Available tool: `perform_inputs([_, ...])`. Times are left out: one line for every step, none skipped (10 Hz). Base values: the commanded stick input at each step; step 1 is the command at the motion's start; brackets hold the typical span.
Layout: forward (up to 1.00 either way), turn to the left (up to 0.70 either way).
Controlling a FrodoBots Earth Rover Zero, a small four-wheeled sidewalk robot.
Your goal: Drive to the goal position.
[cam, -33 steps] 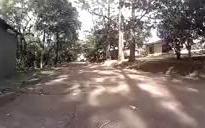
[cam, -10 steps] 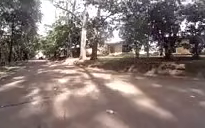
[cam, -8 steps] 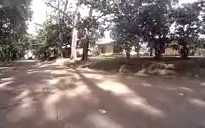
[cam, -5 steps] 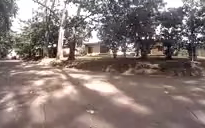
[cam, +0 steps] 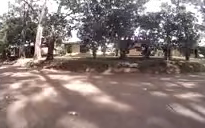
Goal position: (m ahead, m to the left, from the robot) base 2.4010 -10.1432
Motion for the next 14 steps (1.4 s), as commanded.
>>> perform_inputs([0.0, -0.45])
perform_inputs([0.0, -0.45])
perform_inputs([0.0, -0.45])
perform_inputs([0.0, -0.45])
perform_inputs([0.0, -0.45])
perform_inputs([0.0, -0.45])
perform_inputs([0.0, -0.45])
perform_inputs([0.0, -0.45])
perform_inputs([0.0, -0.45])
perform_inputs([0.15, -0.41])
perform_inputs([0.7, -0.27])
perform_inputs([0.7, -0.27])
perform_inputs([0.7, -0.27])
perform_inputs([0.7, -0.27])
